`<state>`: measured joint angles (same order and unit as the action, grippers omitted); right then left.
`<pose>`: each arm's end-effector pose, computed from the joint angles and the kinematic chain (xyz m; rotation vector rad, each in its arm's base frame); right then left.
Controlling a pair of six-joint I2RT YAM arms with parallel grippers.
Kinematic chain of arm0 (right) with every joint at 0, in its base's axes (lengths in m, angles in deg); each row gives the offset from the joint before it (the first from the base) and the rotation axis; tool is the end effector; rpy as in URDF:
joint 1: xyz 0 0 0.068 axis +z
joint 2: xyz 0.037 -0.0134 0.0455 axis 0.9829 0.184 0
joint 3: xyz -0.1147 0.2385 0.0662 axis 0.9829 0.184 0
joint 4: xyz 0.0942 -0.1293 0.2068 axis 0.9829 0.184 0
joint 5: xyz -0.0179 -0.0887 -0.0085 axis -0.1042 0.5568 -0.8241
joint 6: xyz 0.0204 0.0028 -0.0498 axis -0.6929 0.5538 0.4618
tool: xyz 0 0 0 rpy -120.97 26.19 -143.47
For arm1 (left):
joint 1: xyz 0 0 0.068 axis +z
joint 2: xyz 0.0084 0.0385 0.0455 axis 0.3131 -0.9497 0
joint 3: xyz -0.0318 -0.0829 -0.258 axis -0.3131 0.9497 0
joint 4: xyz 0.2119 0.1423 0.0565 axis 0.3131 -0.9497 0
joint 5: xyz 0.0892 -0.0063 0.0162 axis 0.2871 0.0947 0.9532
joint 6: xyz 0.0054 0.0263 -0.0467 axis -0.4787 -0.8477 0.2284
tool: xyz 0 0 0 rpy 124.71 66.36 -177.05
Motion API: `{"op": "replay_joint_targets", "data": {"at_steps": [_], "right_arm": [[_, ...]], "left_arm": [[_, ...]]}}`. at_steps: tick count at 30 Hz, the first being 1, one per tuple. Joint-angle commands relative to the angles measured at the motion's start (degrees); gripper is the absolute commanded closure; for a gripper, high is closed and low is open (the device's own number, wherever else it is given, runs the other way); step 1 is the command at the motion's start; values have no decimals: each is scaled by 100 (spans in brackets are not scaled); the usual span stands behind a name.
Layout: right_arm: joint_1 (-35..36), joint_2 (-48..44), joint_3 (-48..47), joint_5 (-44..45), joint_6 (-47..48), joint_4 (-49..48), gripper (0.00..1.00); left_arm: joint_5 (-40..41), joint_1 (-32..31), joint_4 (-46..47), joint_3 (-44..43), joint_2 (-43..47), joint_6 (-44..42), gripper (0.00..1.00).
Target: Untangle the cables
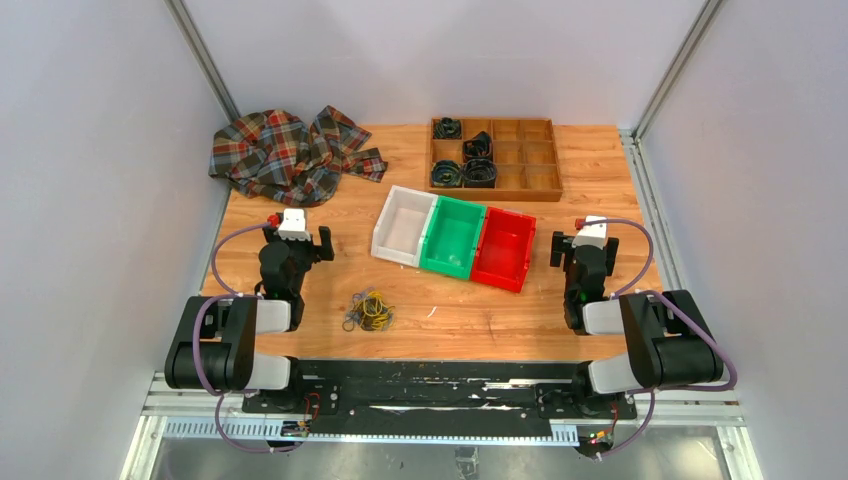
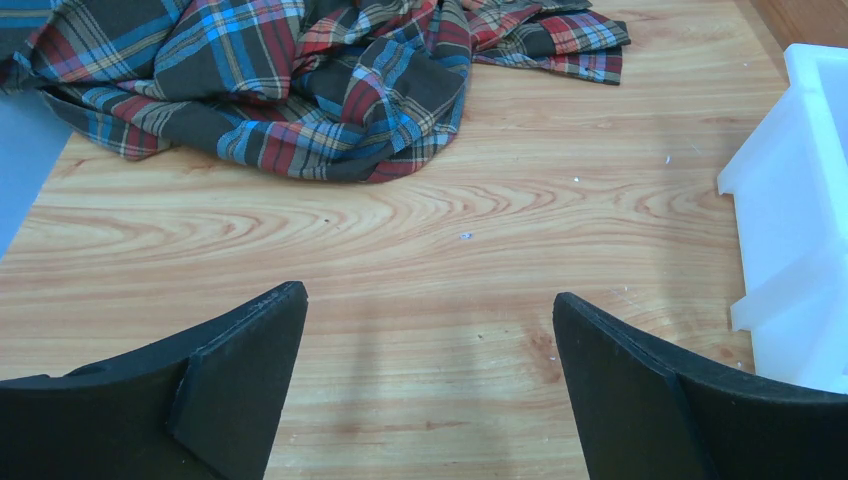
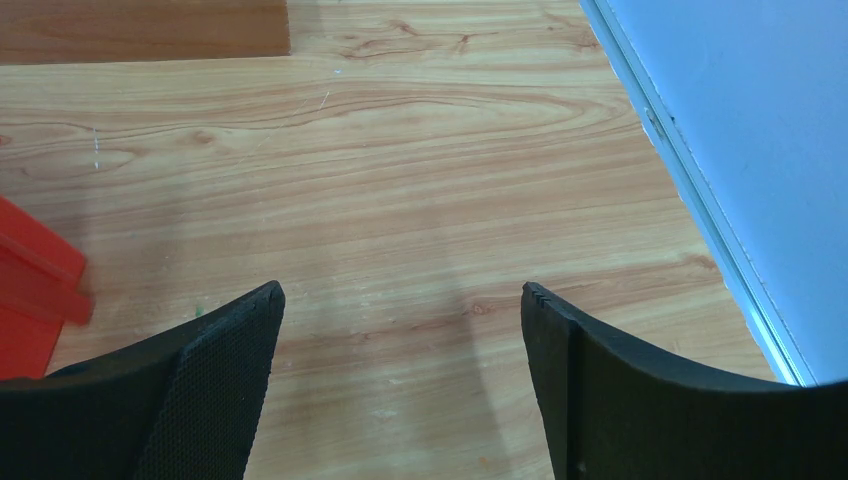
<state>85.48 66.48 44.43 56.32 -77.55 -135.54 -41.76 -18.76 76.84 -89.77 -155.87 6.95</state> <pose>0.2260 0.0112 0.1472 0.1102 1.7372 -0.2954 0.2258 -0.0025 0.1570 0.0345 1.6901 -0.0044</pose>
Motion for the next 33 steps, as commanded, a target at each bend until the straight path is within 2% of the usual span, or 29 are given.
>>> {"op": "replay_joint_targets", "data": {"at_steps": [1,14,17,18,21,22,24,26,29,32,33], "right_arm": [[-81,13,-56,-21,43,-160,13],[-88,14,-71,-21,15,-136,13],[-60,-228,-56,10,105,-140,13],[9,-459,-195,344,91,279,13],[18,-1254,-1288,1130,-864,3439,12],[16,-1315,-1682,1163,-1125,4292,12],[15,-1393,-2210,934,-1573,5276,12],[14,-1590,-2461,564,-2129,5839,12],[7,-1928,-2475,-281,-2732,5946,12],[-6,-2250,-2614,-812,-3458,6390,12],[-18,-2337,-2620,-1254,-3481,6386,12]], "left_arm": [[74,-28,101,6,2,-82,2],[74,-28,65,-18,0,-92,2],[-57,0,-57,-4,221,-105,2],[-29,21,-522,-167,475,-87,2],[-204,34,-3079,-1262,1159,-581,2],[-200,34,-3875,-1663,1244,-745,2],[-202,41,-5214,-2336,1373,-963,2],[-602,43,-6353,-2848,1464,-1258,2],[-1406,43,-7997,-3439,1529,-1744,2],[-2163,40,-9046,-3787,1572,-2373,2],[-2403,35,-9305,-3837,1590,-2562,2]]}}
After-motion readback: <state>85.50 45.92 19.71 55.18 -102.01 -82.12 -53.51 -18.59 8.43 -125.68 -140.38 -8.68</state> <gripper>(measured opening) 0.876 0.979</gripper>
